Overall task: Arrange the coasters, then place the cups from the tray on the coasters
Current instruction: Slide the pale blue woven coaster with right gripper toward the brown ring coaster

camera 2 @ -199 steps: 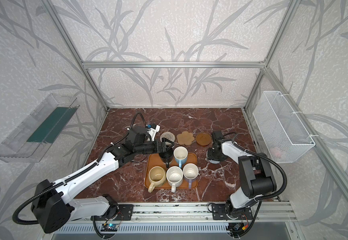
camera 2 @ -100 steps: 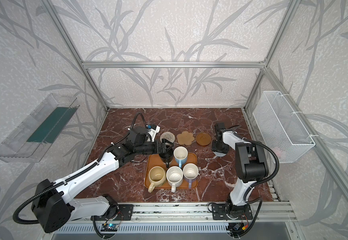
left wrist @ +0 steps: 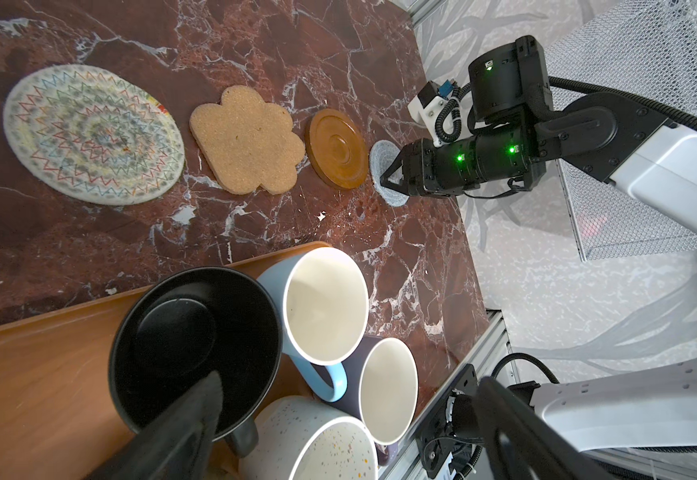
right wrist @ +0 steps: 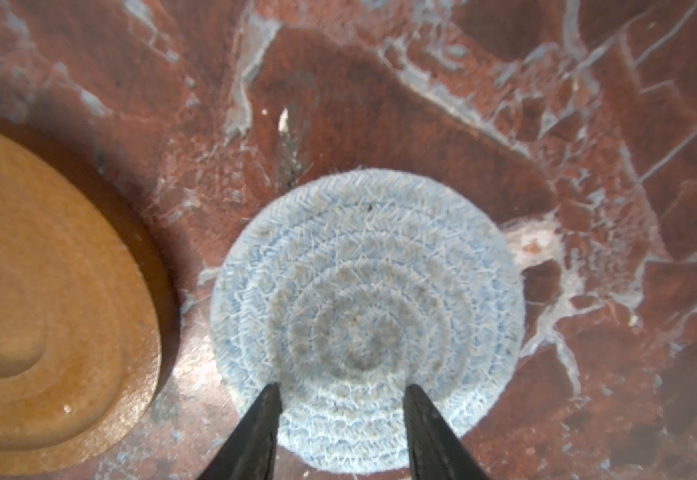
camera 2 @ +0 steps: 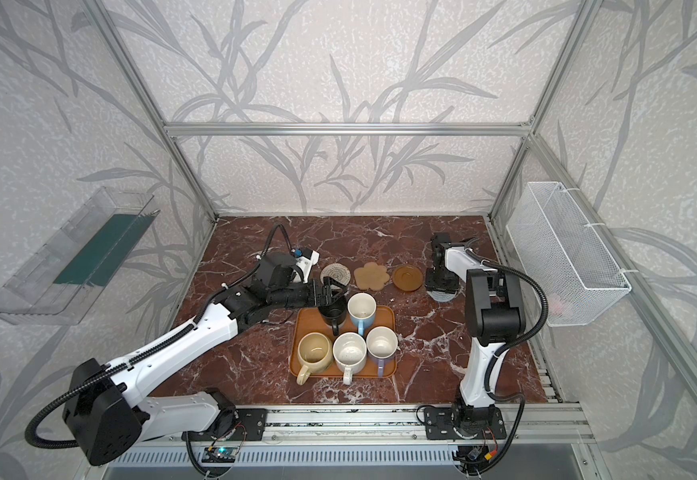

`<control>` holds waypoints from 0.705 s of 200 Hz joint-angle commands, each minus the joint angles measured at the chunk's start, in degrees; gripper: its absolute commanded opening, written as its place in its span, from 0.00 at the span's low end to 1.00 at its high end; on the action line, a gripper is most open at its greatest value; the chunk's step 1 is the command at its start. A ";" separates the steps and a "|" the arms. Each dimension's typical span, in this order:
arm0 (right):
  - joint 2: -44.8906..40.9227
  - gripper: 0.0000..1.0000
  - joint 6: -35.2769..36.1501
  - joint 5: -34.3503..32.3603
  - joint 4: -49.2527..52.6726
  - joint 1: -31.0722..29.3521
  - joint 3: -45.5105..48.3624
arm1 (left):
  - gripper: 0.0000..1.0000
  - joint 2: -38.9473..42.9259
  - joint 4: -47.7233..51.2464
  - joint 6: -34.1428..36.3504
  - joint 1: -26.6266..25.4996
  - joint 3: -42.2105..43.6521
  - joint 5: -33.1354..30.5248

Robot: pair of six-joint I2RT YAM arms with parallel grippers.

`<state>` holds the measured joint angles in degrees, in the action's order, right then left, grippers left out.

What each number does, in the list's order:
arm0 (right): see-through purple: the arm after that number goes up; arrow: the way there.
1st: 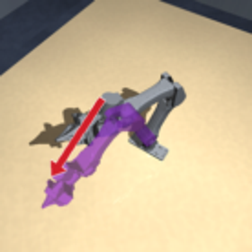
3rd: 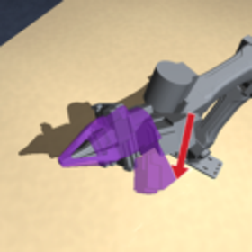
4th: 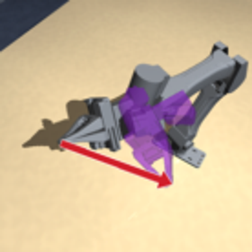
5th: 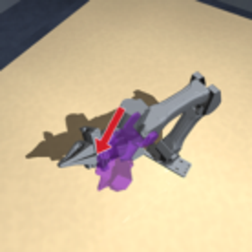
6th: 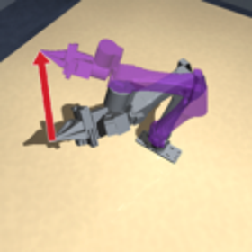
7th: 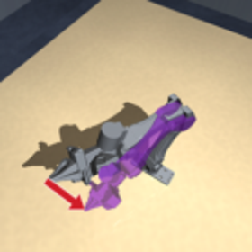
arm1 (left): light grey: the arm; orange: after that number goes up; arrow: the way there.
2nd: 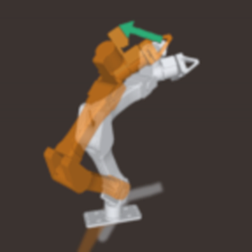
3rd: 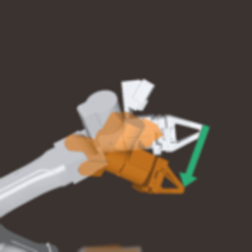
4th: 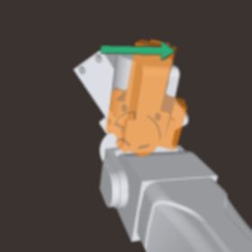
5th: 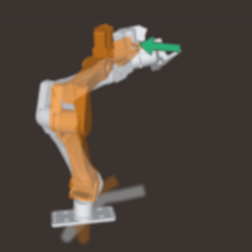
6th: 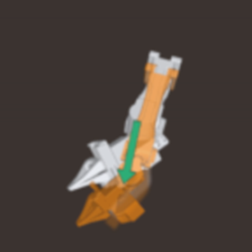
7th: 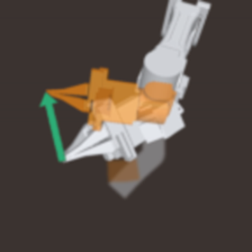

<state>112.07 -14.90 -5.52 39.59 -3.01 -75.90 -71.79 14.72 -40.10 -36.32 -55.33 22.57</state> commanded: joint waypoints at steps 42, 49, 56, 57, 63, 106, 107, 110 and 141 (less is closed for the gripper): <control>6.28 0.47 0.61 -0.98 -0.49 0.24 -3.89 | 0.97 -1.06 -0.47 0.17 -0.04 -2.59 -0.96; 6.15 0.47 0.62 -1.14 -0.65 0.27 -3.98 | 0.97 -1.15 -0.44 0.09 -0.03 -2.59 -0.92; 5.90 0.46 0.50 -1.00 -0.91 0.27 -3.91 | 0.97 -1.14 -0.48 0.02 -0.02 -2.59 -0.82; 5.89 0.46 0.54 -0.99 -0.91 0.27 -3.91 | 0.97 -1.15 -0.44 0.02 0.00 -2.59 -0.84; 5.73 0.46 0.56 -0.90 -1.13 0.28 -3.91 | 0.97 -1.30 -0.56 0.02 0.01 -2.59 -0.77; 3.89 0.44 0.24 -0.55 -2.92 0.26 -2.17 | 0.97 -1.54 -0.52 -0.07 0.01 -2.85 -0.74; 3.87 0.44 0.27 -0.55 -2.97 0.27 -2.11 | 0.97 -1.57 -0.50 -0.07 -0.03 -2.85 -0.71; 3.74 0.43 0.31 -0.46 -3.16 0.28 -2.02 | 0.97 -1.60 -0.61 -0.15 -0.02 -2.83 -0.74; 0.19 0.43 1.05 0.90 -5.99 0.26 0.83 | 0.97 -1.32 -0.92 -0.31 -0.01 -2.50 -0.76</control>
<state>113.84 -14.33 -5.08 39.16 -3.01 -78.46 -73.08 14.55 -40.16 -36.32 -56.23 22.37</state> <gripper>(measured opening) 0.426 0.973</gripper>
